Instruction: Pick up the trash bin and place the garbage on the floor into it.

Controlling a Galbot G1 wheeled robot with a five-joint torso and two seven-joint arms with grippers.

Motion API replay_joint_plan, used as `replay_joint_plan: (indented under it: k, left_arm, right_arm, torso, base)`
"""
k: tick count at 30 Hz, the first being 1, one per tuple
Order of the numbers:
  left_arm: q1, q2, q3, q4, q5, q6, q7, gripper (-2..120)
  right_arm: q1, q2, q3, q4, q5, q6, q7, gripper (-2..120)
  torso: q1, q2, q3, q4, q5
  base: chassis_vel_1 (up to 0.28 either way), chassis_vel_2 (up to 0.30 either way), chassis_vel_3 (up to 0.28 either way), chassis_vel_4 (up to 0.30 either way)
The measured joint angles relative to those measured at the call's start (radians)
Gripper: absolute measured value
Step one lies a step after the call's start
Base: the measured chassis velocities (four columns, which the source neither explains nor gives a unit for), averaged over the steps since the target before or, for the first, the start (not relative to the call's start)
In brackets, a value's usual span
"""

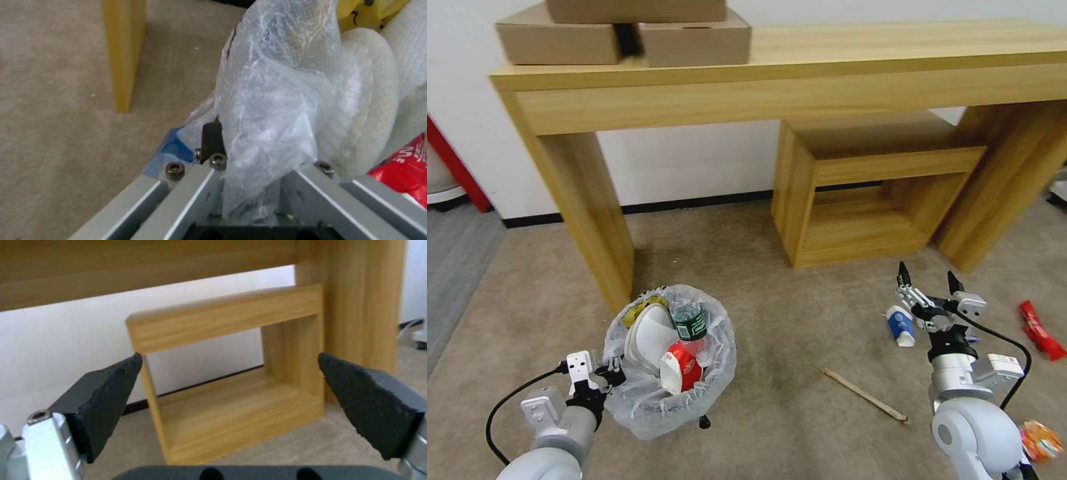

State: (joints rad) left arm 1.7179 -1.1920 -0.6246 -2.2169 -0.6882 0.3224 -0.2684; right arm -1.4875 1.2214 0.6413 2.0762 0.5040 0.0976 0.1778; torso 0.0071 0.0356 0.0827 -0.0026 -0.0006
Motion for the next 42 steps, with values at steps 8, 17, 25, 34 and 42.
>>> replay_joint_plan:
  k: [8,17,25,34,42]
  left_arm:
    - [0.002,-0.002,-0.002,-0.001,0.002,-0.001,0.000,1]
    - [0.000,-0.005,-0.003,0.002,0.003,-0.002,0.000,1]
    - [-0.005,-0.005,-0.003,0.010,0.003,-0.002,-0.002,1]
    - [-0.007,-0.001,-0.009,0.017,0.001,-0.002,-0.004,1]
    - [-0.010,0.000,-0.009,0.020,0.000,-0.002,-0.005,1]
  right_arm:
    - [0.001,-0.001,-0.006,-0.008,-0.002,0.007,-0.001,100]
    - [0.009,-0.003,-0.016,-0.020,-0.003,0.011,-0.002,100]
    - [0.014,-0.003,-0.025,-0.028,-0.004,0.012,-0.003,100]
    - [0.023,-0.007,-0.034,-0.036,-0.002,0.012,-0.003,100]
    - [0.028,-0.008,-0.039,-0.041,-0.002,0.011,-0.004,100]
  torso:
    - [0.000,0.000,0.000,0.0001,0.0000]
    - [0.000,0.000,0.000,0.0001,0.0000]
    - [0.000,0.000,0.000,0.0001,0.0000]
    - [0.000,0.000,0.000,0.0002,-0.0001]
    - [0.000,0.000,0.000,0.0001,0.0001]
  base:
    - [-0.077,-0.067,-0.056,-0.065]
    - [-0.054,-0.054,-0.059,-0.061]
    - [-0.019,-0.013,-0.016,-0.021]
    - [-0.006,-0.003,-0.005,-0.006]
    - [0.000,0.000,0.000,0.000]
